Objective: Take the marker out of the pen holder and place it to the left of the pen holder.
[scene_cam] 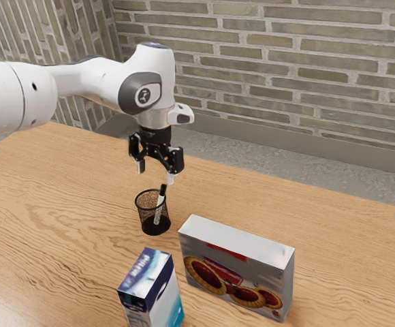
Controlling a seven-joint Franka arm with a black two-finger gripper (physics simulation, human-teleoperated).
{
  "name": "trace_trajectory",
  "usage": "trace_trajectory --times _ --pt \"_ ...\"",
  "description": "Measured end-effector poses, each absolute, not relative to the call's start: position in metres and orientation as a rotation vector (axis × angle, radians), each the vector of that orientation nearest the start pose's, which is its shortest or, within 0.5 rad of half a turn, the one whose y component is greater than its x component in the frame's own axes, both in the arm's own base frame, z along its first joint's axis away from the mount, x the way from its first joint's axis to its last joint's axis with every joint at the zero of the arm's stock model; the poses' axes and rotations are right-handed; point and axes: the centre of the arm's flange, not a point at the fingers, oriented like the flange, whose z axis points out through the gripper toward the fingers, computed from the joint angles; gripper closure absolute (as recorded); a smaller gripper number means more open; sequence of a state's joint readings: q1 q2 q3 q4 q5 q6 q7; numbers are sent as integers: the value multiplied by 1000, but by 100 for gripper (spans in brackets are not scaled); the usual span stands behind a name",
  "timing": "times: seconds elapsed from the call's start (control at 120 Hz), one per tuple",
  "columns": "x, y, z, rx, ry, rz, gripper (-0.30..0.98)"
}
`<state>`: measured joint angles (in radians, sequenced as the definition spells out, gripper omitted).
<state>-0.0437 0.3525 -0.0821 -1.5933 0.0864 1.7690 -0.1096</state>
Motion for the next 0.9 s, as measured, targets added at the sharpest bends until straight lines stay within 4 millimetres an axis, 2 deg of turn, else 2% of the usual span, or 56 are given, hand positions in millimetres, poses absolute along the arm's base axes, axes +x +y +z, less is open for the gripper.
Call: trace_trajectory --times 0.108,0.267,0.575,0.7,0.9 --pt "668 -64 389 -3055 69 245 0" --pt "680 -60 372 -3001 130 203 0" --pt "672 -62 347 -2989 167 233 1" --pt "661 -63 339 -2988 170 268 4" --pt "658 -63 342 -2991 162 264 20"
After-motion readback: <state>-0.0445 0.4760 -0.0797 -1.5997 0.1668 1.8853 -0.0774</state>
